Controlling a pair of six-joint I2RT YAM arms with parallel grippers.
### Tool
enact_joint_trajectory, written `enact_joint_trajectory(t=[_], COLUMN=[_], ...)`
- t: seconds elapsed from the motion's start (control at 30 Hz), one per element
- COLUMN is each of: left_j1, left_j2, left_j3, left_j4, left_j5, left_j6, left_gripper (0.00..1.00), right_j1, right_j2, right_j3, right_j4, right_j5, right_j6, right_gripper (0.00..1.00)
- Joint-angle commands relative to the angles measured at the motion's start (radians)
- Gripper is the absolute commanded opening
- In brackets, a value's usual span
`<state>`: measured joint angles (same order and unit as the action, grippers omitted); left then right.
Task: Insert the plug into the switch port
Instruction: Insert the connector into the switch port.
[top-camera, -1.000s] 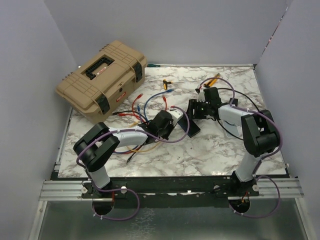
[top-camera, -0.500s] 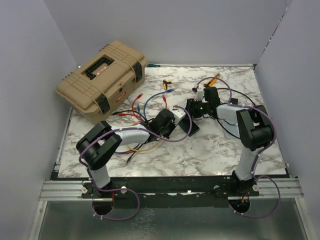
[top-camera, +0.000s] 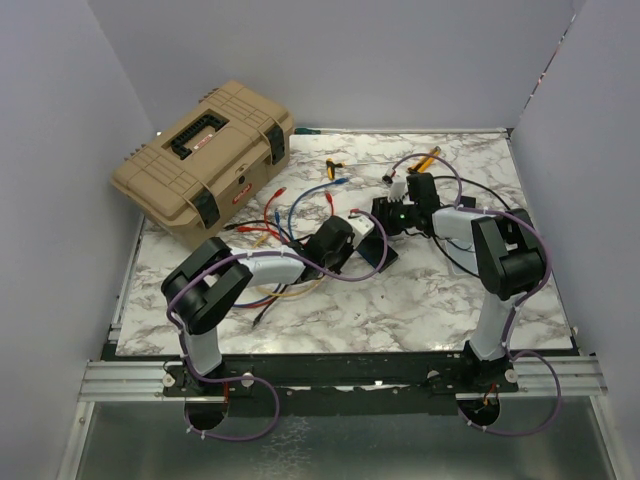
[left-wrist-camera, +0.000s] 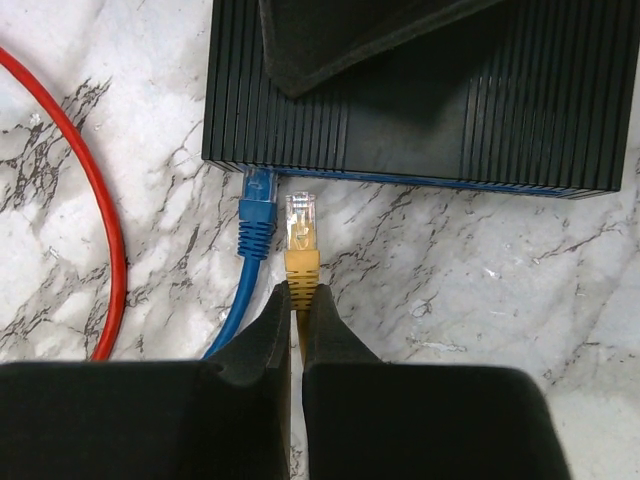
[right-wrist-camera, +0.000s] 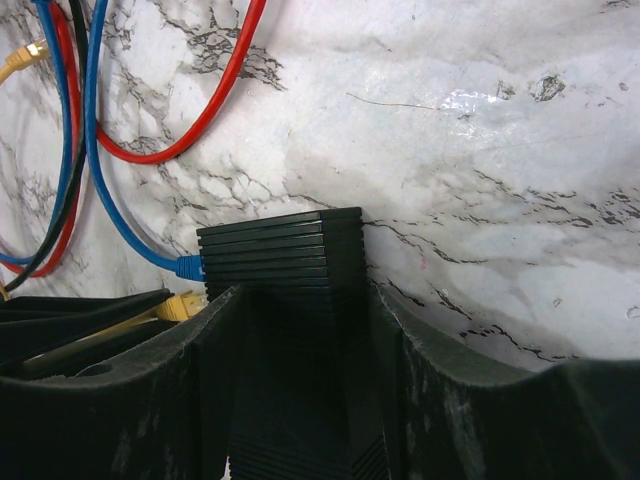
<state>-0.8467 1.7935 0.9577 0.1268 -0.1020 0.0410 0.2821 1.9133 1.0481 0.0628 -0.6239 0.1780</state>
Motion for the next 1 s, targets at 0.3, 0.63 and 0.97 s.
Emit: enact_joint_trajectory(t=[0.3,0.63,0.97], left_j1=[-0.006,-0.006,-0.007], left_j2=[0.01,0.03,0.026], left_j3=[-0.018,-0.011,-0.033], left_j4=[0.084,0.091,0.144], left_j5=[-0.012,0.0,-0.014], left_j6=[-0.007,-0.01,-0.033], left_gripper=[0.0,0.0,0.0], right_j1=[0.004,0.004,0.005], right_j2=[0.05,0.055,0.056], right_j3=[0.001,0.004,0.005], right_j4=[-0.052,-0.052,-0.054], right_j5=[-0.015,-0.02,-0.023], right_j6=[-0.019,-0.019,-0.021], right_gripper=[0.55,0.55,0.55])
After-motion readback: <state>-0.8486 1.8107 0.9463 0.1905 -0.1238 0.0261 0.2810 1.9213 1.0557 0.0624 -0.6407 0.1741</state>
